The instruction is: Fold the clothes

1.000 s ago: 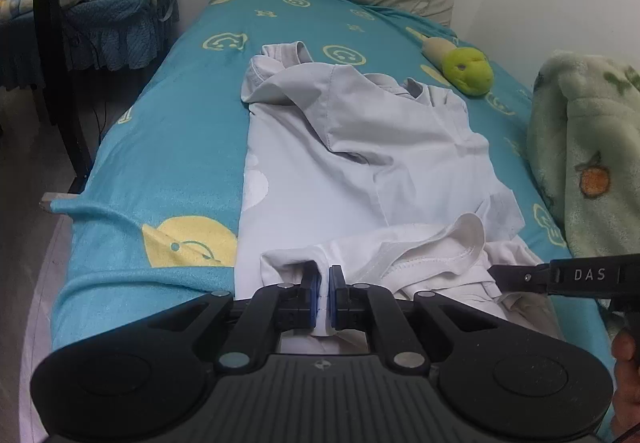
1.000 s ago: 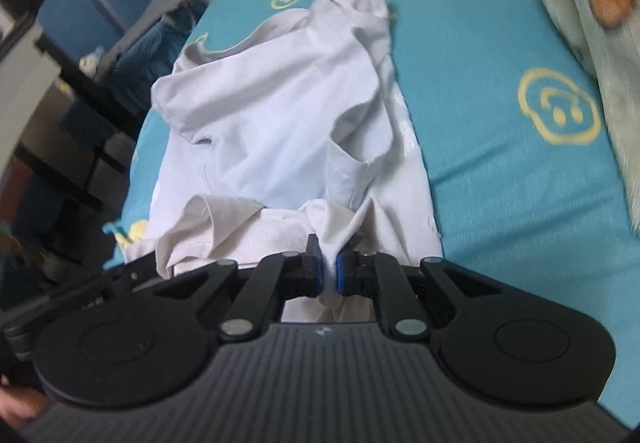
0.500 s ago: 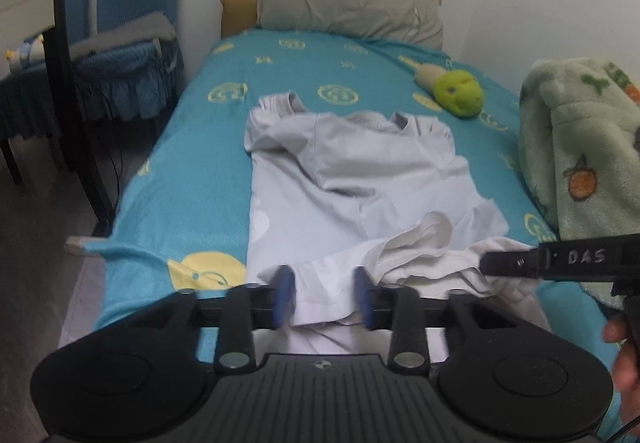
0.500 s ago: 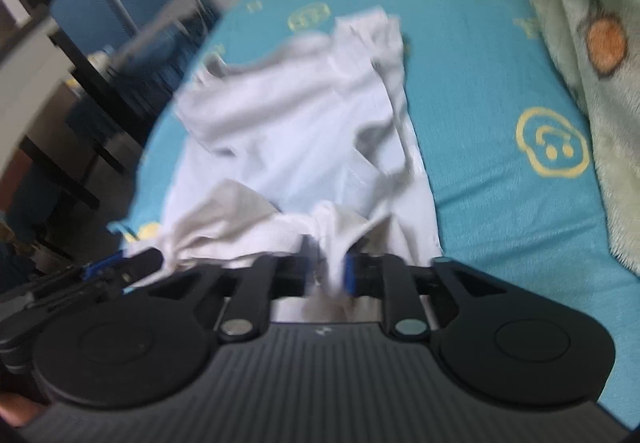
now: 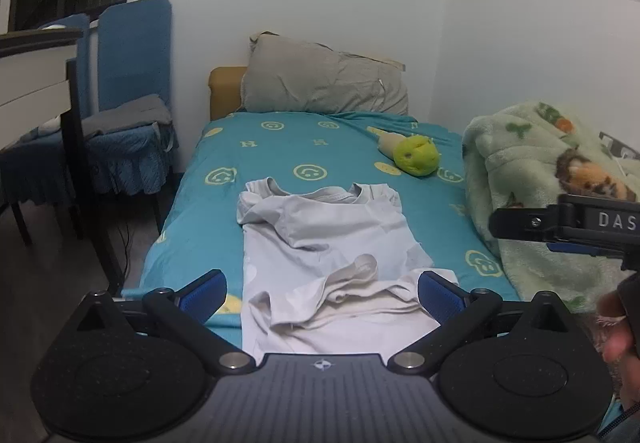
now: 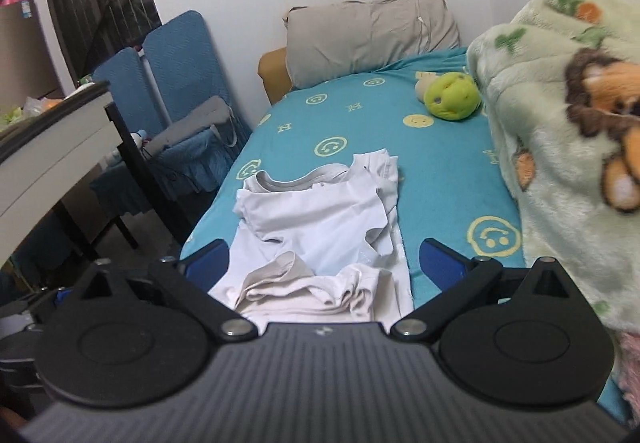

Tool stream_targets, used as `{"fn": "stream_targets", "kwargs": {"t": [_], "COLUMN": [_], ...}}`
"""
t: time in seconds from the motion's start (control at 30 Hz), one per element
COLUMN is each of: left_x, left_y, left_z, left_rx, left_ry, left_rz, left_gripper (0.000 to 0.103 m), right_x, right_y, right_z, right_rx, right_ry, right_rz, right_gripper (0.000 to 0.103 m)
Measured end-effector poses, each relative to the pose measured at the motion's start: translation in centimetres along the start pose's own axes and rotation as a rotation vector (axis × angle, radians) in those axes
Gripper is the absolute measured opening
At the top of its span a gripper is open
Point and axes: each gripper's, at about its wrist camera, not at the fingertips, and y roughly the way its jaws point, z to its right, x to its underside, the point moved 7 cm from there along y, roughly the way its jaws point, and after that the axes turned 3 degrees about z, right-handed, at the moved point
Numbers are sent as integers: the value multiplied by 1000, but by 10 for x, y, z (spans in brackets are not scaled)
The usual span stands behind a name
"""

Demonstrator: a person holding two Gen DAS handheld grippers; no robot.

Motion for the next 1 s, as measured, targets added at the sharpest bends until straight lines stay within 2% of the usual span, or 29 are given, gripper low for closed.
{"fn": "stream_targets", "kwargs": {"t": [0.17, 0.3, 0.4, 0.53, 0.73, 0.9, 0.97, 1.0], "left_x": [22, 40, 53, 80, 120, 144, 144, 143], "left_y": [-21, -26, -22, -5, 21, 35, 37, 37], "left_z": [-8, -7, -10, -23, -43, -49, -50, -53], "left_rx": [22, 32, 58, 124, 196, 224, 217, 204], "left_ry": [-113, -153, -229, -459, -828, -1007, -1005, -1011], "left_rz": [-63, -125, -199, -357, -517, -574, -545, -521], "left_gripper": [103, 103, 103, 102, 99, 95, 94, 90], "right_x": [8, 4, 6, 9, 14, 18, 19, 20], "right_y": [-25, -29, -26, -20, -11, -8, -7, -6], "right_z": [5, 10, 14, 24, 36, 43, 45, 46], "right_rx": [7, 20, 41, 40, 30, 19, 12, 8], "right_ry": [27, 42, 43, 106, 210, 278, 299, 310], "right_rz": [18, 37, 36, 11, -36, -59, -68, -72], "right_gripper": [103, 103, 103, 103, 103, 103, 103, 103]}}
